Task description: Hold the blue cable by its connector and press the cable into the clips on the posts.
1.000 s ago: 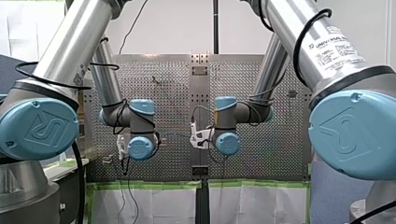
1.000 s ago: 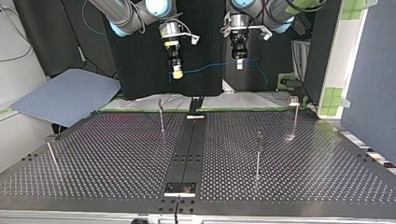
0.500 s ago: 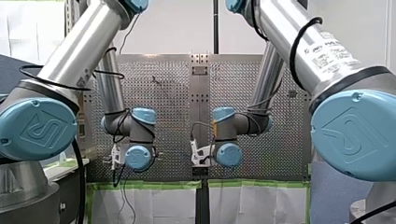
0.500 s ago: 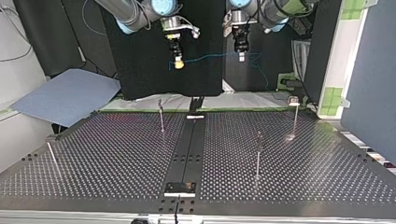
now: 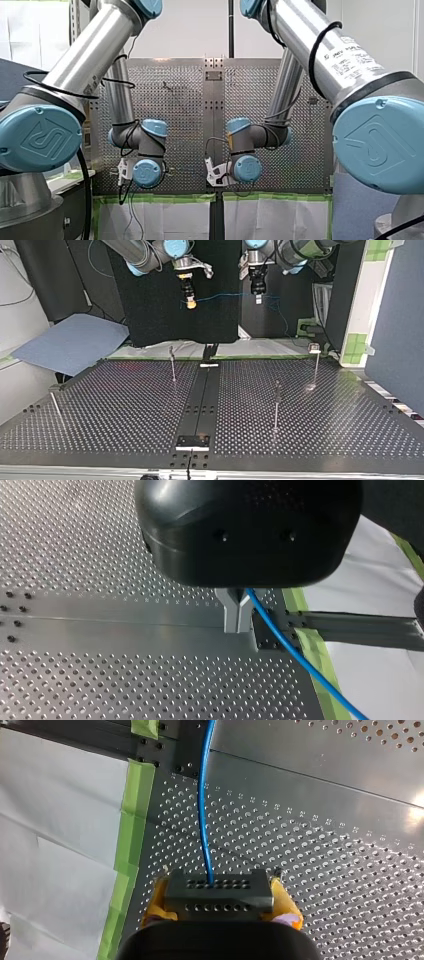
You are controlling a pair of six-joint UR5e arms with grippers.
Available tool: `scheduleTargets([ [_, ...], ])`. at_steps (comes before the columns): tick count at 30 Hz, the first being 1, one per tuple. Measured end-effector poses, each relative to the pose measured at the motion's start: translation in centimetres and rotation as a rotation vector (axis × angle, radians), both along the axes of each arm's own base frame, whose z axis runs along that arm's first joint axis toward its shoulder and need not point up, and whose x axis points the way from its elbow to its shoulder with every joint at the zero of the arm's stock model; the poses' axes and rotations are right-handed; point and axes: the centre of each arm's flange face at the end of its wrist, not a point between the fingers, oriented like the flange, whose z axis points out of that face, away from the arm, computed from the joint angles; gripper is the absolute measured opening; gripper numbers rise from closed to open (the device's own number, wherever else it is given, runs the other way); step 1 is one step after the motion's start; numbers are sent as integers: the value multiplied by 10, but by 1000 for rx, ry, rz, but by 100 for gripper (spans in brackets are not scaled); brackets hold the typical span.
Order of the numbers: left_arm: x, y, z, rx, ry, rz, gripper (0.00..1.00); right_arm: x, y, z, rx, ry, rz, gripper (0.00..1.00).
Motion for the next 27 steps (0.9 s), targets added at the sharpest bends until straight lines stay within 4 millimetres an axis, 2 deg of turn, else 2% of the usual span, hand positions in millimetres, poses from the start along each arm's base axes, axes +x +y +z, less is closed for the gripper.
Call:
scheduleTargets([
  [2,0,-2,4,-10,-7,-6,0,2,-2,3,-4,-8,2,0],
  [11,1,-4,27,-34,-15,-11,0,23,-8,47,-29,-127,25,0],
  [21,9,5,53,-45,-16,16,0,50,-24,111,-72,-214,93,0],
  [27,21,17,71,-27,-10,24,0,58,-35,155,-103,-249,92,0],
])
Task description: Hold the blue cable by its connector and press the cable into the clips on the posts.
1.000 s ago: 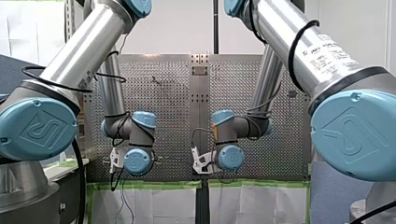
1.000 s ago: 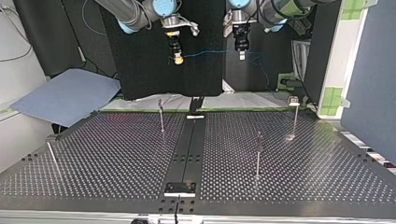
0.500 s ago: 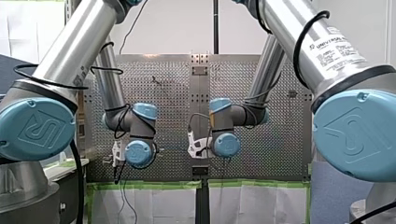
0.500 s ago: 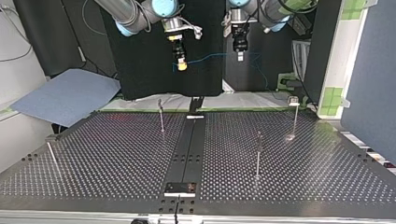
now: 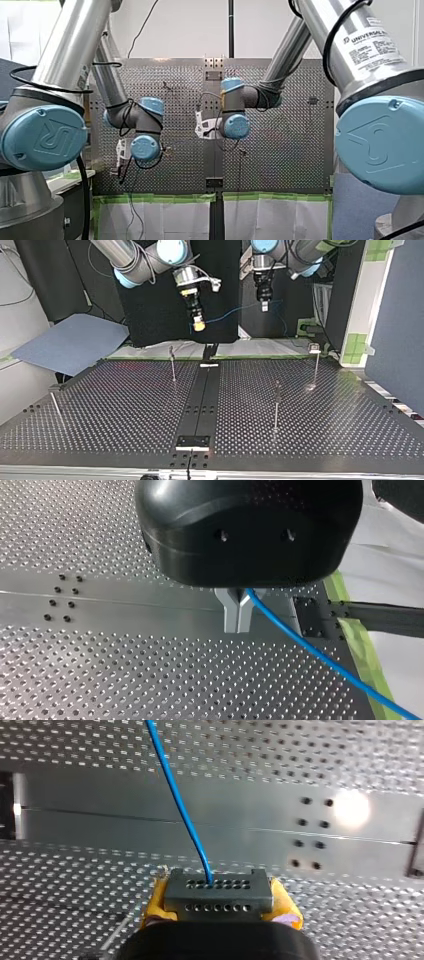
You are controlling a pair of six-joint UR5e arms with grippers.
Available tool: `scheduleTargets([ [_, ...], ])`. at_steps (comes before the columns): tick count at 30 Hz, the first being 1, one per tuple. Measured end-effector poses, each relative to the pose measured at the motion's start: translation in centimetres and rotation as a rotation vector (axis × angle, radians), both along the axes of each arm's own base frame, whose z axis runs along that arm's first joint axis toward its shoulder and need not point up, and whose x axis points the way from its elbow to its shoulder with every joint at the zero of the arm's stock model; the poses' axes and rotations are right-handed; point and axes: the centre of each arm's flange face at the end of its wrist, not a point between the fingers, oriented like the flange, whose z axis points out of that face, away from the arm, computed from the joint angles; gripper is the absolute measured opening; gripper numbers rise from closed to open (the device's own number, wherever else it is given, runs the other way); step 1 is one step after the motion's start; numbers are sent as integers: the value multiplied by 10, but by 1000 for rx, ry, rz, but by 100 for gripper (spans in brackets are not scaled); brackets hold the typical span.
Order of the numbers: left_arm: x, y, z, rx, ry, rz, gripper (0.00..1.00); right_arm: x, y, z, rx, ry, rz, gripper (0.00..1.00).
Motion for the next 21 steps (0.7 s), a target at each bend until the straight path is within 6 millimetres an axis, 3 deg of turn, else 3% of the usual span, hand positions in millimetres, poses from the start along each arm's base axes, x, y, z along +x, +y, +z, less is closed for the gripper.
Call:
scheduleTargets([
  [7,18,13,23,48,1,-7,0,-1,-3,35,-28,-38,-4,0],
  [21,59,45,80,13,-54,84,0,10,-13,54,-45,-67,9,0],
])
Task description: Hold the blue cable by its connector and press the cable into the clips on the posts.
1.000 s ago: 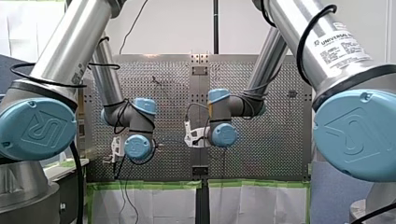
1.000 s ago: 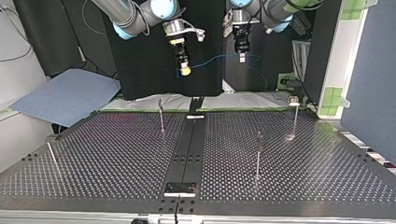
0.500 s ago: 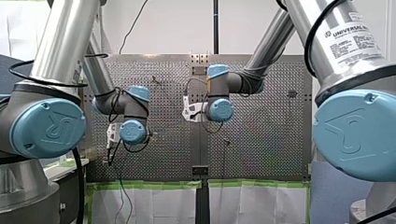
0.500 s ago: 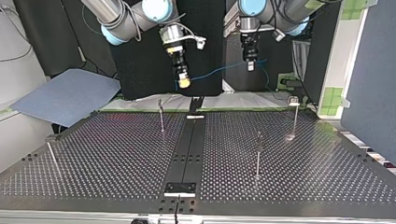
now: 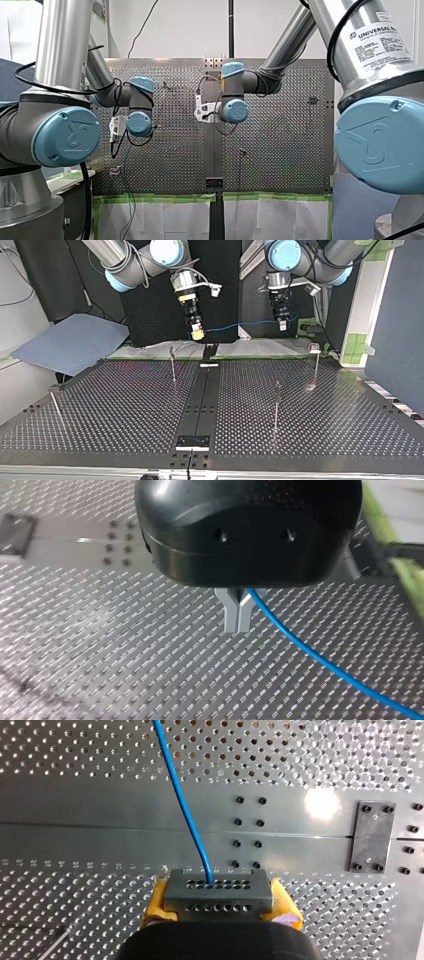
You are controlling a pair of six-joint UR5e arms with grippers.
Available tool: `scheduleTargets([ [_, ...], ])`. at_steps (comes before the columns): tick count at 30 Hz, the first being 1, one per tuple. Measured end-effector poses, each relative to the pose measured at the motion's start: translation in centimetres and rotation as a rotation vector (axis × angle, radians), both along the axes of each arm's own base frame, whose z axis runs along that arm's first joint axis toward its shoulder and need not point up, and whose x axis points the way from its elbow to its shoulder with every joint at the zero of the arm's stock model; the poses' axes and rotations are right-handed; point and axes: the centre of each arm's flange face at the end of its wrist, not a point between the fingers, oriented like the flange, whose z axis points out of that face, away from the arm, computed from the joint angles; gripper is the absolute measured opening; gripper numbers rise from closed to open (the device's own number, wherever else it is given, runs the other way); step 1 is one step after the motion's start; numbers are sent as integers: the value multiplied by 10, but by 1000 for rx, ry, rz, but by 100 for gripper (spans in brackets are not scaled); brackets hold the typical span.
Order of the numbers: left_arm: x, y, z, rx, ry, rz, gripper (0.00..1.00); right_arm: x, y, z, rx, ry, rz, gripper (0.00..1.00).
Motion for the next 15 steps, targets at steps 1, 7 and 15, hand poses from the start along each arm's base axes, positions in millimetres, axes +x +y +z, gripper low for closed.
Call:
scheduleTargets([
  [1,4,2,7,-10,-11,9,0,2,-1,3,-2,-2,2,0],
  [7,19,4,43,-48,-66,25,0,11,-8,16,-8,-9,14,0],
  [15,25,2,89,-74,-124,25,0,22,-15,35,-18,-19,39,0],
])
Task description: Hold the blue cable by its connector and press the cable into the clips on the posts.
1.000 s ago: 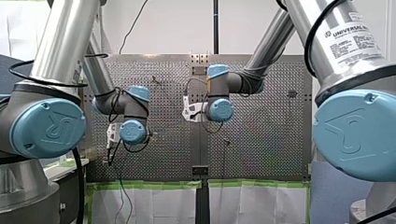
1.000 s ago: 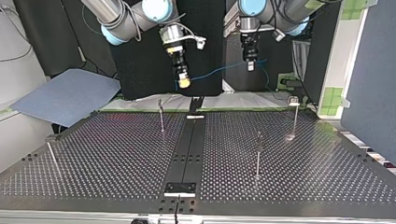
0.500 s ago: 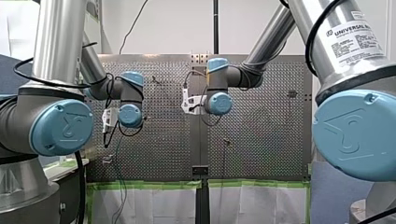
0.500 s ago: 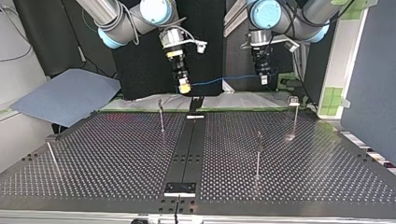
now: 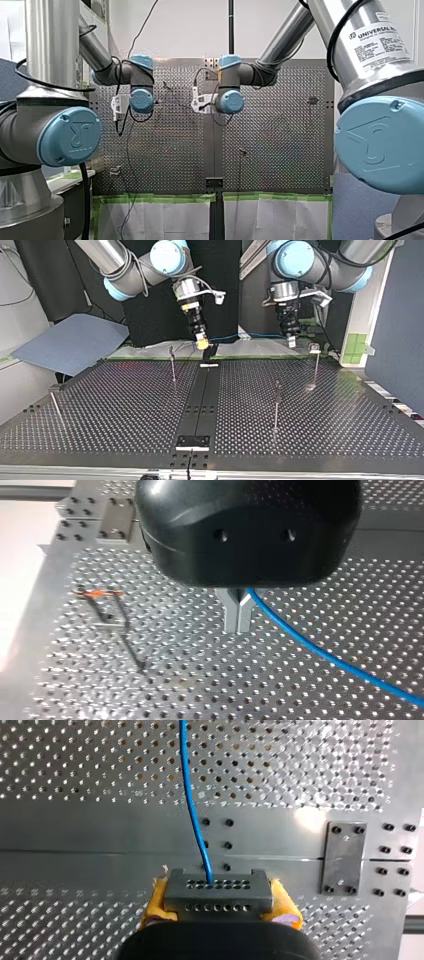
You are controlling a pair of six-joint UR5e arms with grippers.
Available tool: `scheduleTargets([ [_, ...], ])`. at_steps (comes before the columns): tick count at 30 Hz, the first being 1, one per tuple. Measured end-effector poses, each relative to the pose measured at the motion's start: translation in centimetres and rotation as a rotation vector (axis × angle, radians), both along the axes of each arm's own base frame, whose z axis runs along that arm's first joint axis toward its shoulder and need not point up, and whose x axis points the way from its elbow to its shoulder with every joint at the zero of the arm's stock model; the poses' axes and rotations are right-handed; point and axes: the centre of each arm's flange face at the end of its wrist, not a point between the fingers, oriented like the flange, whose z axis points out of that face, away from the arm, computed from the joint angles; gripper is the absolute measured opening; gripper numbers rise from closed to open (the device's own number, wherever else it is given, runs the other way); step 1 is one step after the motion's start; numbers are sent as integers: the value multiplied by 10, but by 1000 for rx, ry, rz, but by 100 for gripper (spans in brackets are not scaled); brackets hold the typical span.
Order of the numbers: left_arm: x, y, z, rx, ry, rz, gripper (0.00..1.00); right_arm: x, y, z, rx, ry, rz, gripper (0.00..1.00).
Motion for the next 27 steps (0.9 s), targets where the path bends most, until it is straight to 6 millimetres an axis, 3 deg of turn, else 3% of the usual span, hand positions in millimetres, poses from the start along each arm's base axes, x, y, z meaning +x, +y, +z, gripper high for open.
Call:
scheduleTargets([
  [7,-9,3,26,-9,-27,2,0,13,-2,18,-14,-28,28,0],
  [18,-3,0,42,-25,-62,-6,0,28,-4,36,-24,-65,58,0],
  [27,3,0,56,-40,-94,-4,0,48,-6,25,2,-42,76,0],
])
